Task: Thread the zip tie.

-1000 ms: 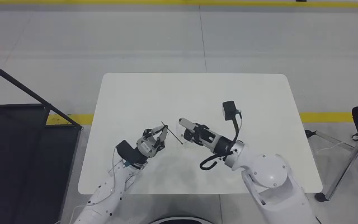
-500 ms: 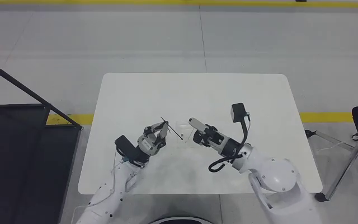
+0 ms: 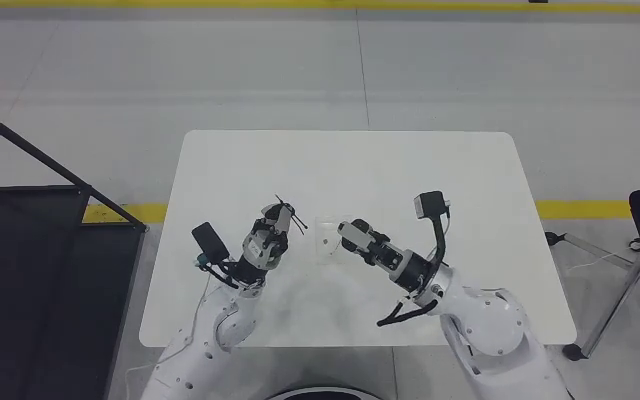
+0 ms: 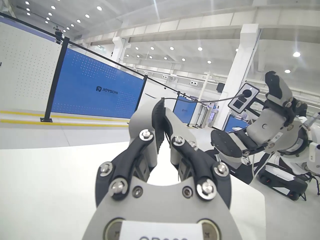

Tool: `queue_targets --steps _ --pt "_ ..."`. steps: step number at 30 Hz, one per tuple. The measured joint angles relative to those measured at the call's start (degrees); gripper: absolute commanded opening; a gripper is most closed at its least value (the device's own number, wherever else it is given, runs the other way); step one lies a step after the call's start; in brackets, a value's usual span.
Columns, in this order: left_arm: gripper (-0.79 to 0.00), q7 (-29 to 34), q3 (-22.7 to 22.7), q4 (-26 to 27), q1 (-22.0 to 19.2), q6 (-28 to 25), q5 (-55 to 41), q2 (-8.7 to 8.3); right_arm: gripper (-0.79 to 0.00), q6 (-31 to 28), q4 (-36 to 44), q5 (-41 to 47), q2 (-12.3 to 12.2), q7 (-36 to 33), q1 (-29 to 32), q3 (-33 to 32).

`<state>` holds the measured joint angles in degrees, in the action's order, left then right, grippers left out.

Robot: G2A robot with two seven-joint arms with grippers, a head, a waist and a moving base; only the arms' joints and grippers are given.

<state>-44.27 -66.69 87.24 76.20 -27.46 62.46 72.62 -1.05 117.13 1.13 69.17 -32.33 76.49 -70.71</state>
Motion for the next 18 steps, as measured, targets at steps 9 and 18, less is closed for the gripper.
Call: queue_targets --steps 9,18 --pt "-0.785 3.7 0.9 3.3 1.2 -0.8 -8.2 0.59 0.000 -8.4 -1.5 -6.6 -0.1 0.4 -1.1 1.5" --pt "-0.785 12.1 0.7 6.8 2.5 -3.6 -19.3 0.86 0.000 -11.8 -4.0 -13.1 0.1 2.5 -2.8 4.0"
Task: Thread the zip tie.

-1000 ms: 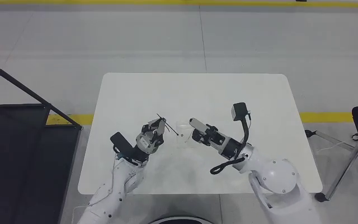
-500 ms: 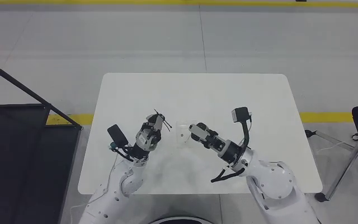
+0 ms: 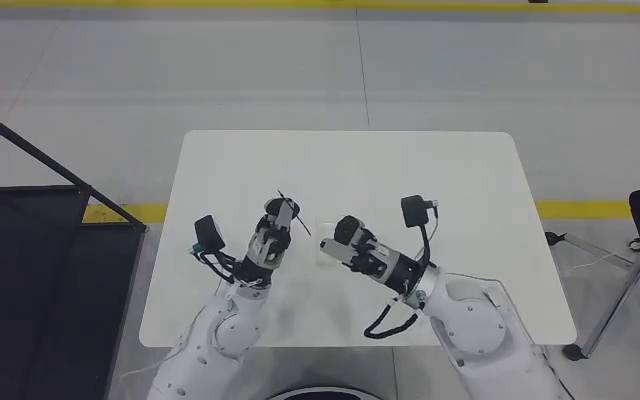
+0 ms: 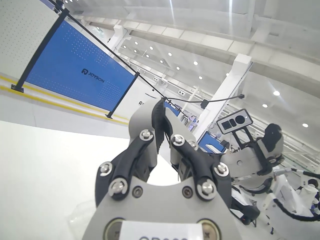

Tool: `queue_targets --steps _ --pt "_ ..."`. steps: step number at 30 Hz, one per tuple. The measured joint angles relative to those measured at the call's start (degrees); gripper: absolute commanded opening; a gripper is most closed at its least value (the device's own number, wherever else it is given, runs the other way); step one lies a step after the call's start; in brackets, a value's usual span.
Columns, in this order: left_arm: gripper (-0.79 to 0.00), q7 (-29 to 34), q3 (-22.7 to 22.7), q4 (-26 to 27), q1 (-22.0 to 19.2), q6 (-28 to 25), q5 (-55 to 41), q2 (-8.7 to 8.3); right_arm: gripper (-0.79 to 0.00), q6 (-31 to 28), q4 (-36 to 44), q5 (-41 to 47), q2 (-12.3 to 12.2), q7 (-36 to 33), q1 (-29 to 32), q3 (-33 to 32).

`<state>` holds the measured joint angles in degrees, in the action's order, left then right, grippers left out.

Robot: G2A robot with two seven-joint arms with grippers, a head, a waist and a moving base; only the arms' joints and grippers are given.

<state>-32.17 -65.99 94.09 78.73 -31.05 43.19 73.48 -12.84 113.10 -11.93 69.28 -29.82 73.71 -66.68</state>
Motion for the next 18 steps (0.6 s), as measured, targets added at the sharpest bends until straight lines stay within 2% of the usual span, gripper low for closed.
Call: queue_targets --steps 1,5,7,10,18 --pt "-0.785 0.6 -0.1 0.3 0.2 -0.1 -0.4 0.02 -0.028 0.6 -0.3 -1.1 0.1 1.0 -0.3 0.6" --pt "-0.785 1.9 -0.1 1.0 0.7 -0.4 -0.8 0.12 -0.256 2.5 -2.1 -3.1 0.6 3.1 -2.2 2.5" --pt "-0.785 2.0 -0.1 1.2 0.8 -0.5 -0.7 0.18 -0.311 2.8 -3.0 -3.0 0.7 2.8 -3.3 3.2" --pt "-0.785 2.3 -0.2 1.2 0.8 -0.9 -1.0 0.30 -0.434 2.8 -3.8 -2.6 0.8 1.3 -4.4 3.8" --pt "-0.785 2.4 -0.2 0.8 0.6 -1.0 -1.2 0.67 -0.557 2.7 -4.4 -3.1 0.9 0.1 -5.1 4.5"
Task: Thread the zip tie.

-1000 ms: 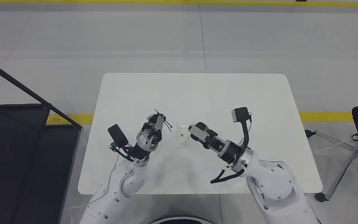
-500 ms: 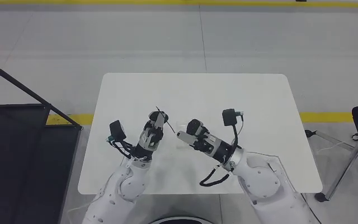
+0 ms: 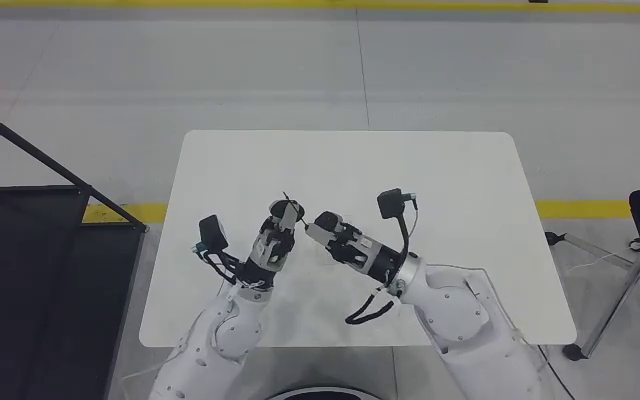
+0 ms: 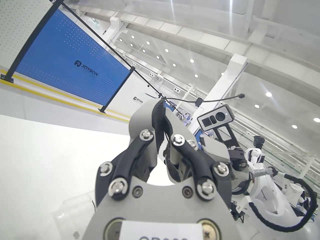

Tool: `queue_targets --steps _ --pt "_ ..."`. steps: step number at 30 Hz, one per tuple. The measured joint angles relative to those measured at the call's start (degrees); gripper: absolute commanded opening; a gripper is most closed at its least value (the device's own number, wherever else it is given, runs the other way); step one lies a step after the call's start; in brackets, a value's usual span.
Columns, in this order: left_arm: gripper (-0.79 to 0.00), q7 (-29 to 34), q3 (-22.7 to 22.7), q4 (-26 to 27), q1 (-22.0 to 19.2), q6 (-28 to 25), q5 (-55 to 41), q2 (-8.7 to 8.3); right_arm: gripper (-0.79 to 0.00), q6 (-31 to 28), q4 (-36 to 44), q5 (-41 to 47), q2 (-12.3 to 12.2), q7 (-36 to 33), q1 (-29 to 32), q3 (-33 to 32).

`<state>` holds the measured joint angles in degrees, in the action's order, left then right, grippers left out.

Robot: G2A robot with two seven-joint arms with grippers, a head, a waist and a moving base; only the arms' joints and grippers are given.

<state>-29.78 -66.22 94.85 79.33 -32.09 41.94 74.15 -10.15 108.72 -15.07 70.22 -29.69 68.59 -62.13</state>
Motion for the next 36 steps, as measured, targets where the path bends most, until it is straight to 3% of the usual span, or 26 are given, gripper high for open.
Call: queue_targets --steps 12,22,30,33,34,36 --pt "-0.785 1.8 -0.5 -0.5 0.0 -1.4 -2.0 0.38 -0.600 0.7 -0.4 -0.4 0.1 -1.8 -0.9 1.0" --pt "-0.785 2.5 -0.9 -0.5 0.2 -2.0 -2.4 0.69 -0.785 0.8 -0.6 -0.8 0.2 -1.6 -1.0 1.2" --pt "-0.785 2.9 -1.1 -0.6 0.4 -2.0 -2.7 0.94 -0.785 0.8 -0.7 -0.9 0.3 -1.2 -1.1 1.3" --pt "-0.517 3.3 -1.2 -0.5 0.4 -2.0 -2.8 1.04 -0.785 0.8 -0.7 -0.5 0.4 -0.5 -1.0 1.3" --pt "-0.462 3.5 -1.2 -0.5 0.4 -2.0 -2.9 1.06 -0.785 0.7 -0.7 -0.2 0.4 0.0 -0.9 1.2" --pt "-0.428 4.1 -1.3 -0.6 0.4 -2.1 -3.0 1.09 -0.785 0.5 -0.8 0.4 0.5 0.7 -0.8 1.0"
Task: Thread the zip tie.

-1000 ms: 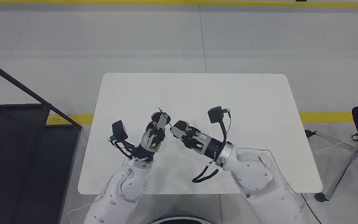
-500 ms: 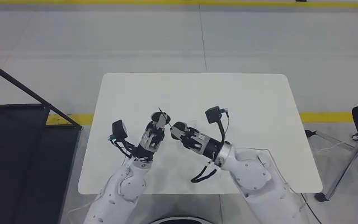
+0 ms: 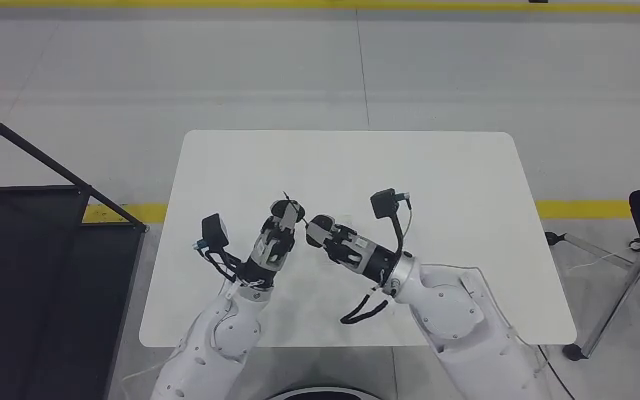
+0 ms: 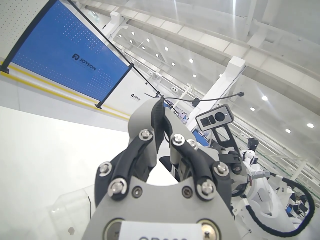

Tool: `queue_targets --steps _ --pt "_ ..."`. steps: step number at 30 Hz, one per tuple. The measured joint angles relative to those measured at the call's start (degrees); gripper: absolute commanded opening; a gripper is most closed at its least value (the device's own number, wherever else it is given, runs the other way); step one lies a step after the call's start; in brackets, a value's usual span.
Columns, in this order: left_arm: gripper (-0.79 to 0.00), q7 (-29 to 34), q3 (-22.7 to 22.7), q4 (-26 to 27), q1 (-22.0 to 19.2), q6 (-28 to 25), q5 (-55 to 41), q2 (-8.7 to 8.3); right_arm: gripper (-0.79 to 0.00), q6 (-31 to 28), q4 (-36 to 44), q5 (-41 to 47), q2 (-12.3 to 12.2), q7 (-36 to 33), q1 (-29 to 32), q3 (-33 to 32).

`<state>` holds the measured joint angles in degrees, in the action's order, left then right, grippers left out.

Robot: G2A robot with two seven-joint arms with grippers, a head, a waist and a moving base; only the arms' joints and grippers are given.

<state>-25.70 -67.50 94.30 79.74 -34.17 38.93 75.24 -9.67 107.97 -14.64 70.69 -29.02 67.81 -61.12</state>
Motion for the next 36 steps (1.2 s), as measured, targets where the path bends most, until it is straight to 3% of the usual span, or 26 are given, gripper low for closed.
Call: queue_targets --steps 1,4,8,9,10,18,24,31,33,36 --pt "-0.397 0.4 -0.1 0.0 0.0 -0.1 -0.1 0.01 -0.785 -0.2 0.0 0.4 0.0 0.5 0.1 -0.2" --pt "-0.203 1.5 -0.4 0.0 0.1 -0.3 0.2 -0.02 -0.785 -0.8 -0.1 1.7 0.1 1.5 0.5 -0.7" --pt "-0.126 2.1 -1.5 0.9 0.7 -1.0 0.3 -0.15 -0.785 -1.7 0.0 3.2 0.1 2.3 1.0 -1.6" --pt "-0.037 2.2 -1.9 1.1 0.9 -1.3 0.0 -0.21 -0.785 -1.9 0.1 3.5 0.0 2.3 1.2 -1.8" --pt "-0.018 2.6 -2.6 1.4 1.2 -1.8 -0.6 -0.31 -0.785 -2.2 0.1 3.8 0.0 2.2 1.3 -2.0" --pt "-0.028 9.3 -8.5 2.1 2.5 -6.7 -12.4 -1.32 -0.785 -5.1 0.1 9.3 -0.4 -2.9 1.7 -4.0" --pt "0.000 24.8 -11.0 1.5 2.3 -8.7 -30.2 -2.62 -0.785 -9.4 -2.3 20.2 -1.3 -18.1 -0.5 -6.2" --pt "0.000 52.9 -13.3 0.4 0.2 -5.0 -56.5 -4.81 -0.785 -10.8 -7.7 33.0 -2.0 -34.0 -4.8 -7.4" --pt "0.000 56.3 -13.9 0.2 0.1 -4.8 -58.4 -4.92 -0.785 -9.7 -8.6 34.4 -2.1 -34.9 -5.2 -7.7" --pt "0.000 54.2 -13.6 0.2 0.1 -4.9 -56.4 -4.88 -0.785 -9.8 -8.5 34.3 -2.1 -34.7 -5.2 -7.7"
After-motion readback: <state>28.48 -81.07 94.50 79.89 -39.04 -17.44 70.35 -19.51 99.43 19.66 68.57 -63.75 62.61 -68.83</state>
